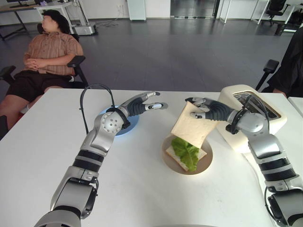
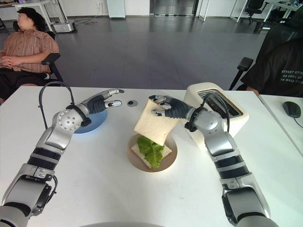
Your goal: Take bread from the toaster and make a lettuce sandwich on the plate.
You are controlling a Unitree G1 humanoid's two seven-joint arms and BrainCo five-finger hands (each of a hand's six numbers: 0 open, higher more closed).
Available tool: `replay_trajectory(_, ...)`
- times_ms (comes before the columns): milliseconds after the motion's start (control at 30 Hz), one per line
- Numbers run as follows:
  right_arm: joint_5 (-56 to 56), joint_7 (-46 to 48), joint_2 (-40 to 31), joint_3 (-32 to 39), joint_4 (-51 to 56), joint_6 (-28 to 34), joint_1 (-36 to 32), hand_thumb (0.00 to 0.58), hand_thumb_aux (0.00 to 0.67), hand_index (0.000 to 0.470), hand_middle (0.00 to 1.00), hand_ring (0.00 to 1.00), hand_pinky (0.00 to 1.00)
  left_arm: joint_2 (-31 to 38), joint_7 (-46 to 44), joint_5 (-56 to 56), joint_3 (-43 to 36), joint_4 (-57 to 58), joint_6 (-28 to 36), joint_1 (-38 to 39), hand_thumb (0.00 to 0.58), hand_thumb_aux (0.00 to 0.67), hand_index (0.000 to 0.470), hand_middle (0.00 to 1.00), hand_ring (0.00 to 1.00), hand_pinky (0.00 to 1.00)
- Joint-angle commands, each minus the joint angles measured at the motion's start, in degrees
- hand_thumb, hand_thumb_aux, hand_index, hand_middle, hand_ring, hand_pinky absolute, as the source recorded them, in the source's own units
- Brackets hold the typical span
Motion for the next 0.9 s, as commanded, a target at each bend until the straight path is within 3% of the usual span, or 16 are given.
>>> replay_trajectory(33,-1.4,-1.4,3.3,1.1,3.1,2.1,2.1,0.580,0.670,0.470,0.00,0.00,0.00,0.0,-0.6,-0.3,0.2,0.7,0.3,0.0,0.000,0.000,0.000,0.00,0.00,0.00)
replay_trajectory(333,-1.0,-0.7,7.4,0.6,10.8,7.3,3.7,0.580,0.670,0.470,0.00,0.00,0.00,0.0,-0.5,-0.3,0.3,1.2,0.4,0.0,0.000,0.000,0.000,0.00,0.00,0.00)
replay_trajectory(633,-1.9,-0.2,8.1,0.4,15.0,5.0,2.8,0.580,0.670,0.470,0.00,0.00,0.00,-0.2,-0.1,0.1,0.1,1.6,0.3,0.3,0.000,0.000,0.000,0.00,0.00,0.00)
replay_trajectory(667,-2.5,0.1,7.9,1.0,15.1,4.2,2.8,0.472,0.381,0.267,0.00,0.00,0.00,-0.1,-0.1,0.1,0.1,1.5,0.3,0.3,0.000,0.000,0.000,0.00,0.00,0.00)
replay_trajectory(700,-2.9,0.1,7.7,1.1,15.0,3.4,2.9,0.000,0.000,0.000,0.00,0.00,0.00,-0.2,-0.1,0.2,0.0,1.7,0.3,0.2,0.000,0.000,0.000,0.00,0.00,0.00)
replay_trajectory(900,-2.2,-0.8,6.2,-2.6,8.4,1.6,0.6,0.000,0.000,0.000,0.00,0.00,0.00,0.3,-0.2,1.3,-1.0,-1.1,-1.0,0.7,0.000,0.000,0.000,0.00,0.00,0.00)
